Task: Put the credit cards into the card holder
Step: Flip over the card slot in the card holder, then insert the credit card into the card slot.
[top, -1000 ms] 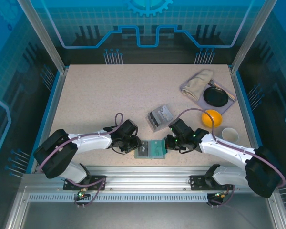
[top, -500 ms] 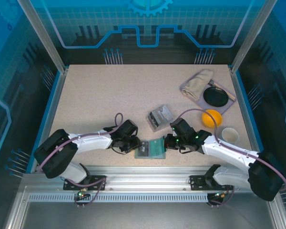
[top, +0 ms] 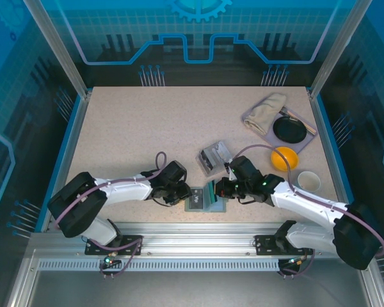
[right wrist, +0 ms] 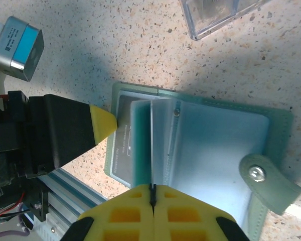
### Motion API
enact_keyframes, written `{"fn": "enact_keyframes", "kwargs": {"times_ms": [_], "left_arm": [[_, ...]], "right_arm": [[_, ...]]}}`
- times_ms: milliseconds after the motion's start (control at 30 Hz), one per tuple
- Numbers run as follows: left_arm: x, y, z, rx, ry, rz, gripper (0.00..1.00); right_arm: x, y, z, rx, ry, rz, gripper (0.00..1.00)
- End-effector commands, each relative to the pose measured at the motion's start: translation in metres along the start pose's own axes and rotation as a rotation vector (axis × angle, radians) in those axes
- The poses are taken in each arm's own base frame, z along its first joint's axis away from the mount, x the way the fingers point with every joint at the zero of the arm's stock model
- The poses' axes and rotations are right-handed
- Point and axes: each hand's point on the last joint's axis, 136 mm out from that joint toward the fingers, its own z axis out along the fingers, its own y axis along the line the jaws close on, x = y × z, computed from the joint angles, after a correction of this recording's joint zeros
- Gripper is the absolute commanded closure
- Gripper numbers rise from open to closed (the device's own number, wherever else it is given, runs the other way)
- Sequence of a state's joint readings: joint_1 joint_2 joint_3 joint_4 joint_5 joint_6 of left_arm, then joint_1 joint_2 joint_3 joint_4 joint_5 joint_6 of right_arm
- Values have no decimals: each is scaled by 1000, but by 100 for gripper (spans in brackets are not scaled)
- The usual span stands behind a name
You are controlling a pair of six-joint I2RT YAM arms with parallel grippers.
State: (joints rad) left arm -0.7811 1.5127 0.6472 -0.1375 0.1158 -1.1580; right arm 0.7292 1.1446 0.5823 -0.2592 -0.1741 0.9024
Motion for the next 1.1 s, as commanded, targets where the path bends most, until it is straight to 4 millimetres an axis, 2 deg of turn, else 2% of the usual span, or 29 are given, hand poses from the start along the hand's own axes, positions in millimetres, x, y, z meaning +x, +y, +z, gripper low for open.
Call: {"fn": "enact_keyframes", "kwargs": {"times_ms": [0, 167, 467, 567, 767, 900, 1067], "left_arm": [[19, -21, 16, 108, 71, -1, 71], [20, -24, 18, 104, 62, -2, 71], [15, -11, 8, 63, 10, -11, 71], [12, -9, 2, 61, -14, -6, 68], [12, -21, -4, 110, -21, 47, 58], [15, -24, -2, 123, -2, 65, 53], [16, -23, 3, 114, 16, 66, 53]], "right_arm": [[-10, 13, -1, -43, -10, 13, 98], [-9, 3, 1, 11, -6, 19, 98], [-9, -16, -7, 109, -22, 9, 98], [-8, -18, -6, 95, -30, 20, 98], [-5, -16, 2, -12, -42, 78, 98], [-5, -19, 5, -34, -46, 97, 98], [-2, -19, 13, -78, -44, 115, 98]]}}
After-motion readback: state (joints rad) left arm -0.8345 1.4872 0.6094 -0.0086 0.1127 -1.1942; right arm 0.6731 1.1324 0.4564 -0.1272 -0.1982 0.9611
